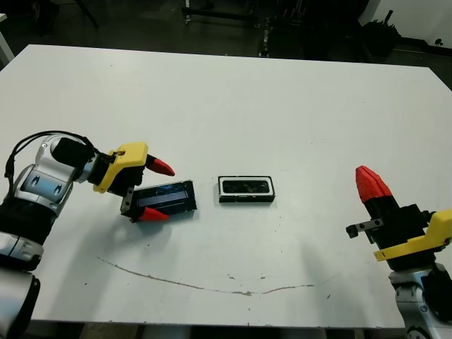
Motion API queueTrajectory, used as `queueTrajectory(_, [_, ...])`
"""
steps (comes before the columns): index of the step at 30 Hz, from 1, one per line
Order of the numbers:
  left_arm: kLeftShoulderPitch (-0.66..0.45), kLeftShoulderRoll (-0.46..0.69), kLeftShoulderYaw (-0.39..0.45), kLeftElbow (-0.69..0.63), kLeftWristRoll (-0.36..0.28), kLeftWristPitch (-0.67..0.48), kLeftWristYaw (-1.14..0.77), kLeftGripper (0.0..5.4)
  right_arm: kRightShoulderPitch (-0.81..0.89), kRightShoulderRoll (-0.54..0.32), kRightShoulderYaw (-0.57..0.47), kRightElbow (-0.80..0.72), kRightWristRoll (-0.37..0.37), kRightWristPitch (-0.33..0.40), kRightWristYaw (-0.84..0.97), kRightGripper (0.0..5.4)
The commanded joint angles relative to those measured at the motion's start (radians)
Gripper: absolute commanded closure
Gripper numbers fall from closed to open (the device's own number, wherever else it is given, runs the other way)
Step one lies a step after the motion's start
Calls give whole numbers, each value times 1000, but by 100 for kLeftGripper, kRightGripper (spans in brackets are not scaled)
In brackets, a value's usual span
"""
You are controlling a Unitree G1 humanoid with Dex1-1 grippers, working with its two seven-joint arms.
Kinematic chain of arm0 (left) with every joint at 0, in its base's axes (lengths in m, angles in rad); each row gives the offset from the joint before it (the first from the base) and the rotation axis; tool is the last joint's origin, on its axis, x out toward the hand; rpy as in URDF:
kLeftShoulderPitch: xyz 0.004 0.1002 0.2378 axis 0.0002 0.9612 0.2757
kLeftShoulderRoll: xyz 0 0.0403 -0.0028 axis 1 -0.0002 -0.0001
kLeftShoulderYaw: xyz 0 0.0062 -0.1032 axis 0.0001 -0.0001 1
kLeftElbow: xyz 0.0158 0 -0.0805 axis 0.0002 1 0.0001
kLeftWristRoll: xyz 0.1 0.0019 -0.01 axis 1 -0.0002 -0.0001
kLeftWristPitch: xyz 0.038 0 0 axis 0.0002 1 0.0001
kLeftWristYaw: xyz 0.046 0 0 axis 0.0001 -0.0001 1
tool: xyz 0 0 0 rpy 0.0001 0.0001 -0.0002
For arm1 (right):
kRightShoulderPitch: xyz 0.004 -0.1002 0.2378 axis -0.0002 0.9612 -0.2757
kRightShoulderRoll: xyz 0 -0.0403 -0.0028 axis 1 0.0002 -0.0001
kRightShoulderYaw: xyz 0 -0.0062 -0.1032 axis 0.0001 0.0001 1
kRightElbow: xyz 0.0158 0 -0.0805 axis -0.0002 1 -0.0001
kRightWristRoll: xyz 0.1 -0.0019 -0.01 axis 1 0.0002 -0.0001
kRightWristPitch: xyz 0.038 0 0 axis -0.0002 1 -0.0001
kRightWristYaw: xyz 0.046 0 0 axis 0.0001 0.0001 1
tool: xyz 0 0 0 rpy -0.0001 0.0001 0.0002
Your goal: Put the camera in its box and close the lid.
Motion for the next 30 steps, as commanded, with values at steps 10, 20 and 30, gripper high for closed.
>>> queueTrajectory(10, [3,1,-4,49,24,-14,35,0,1,-10,-3,-4,-9,6,1,540])
queueTrajectory(20, [0,-6,9,44,-4,29,25,0,-2,-11,0,-4,6,10,10,540])
queueTrajectory(30, [18,-42,87,48,-61,39,103,0,-6,-9,9,3,6,16,19,540])
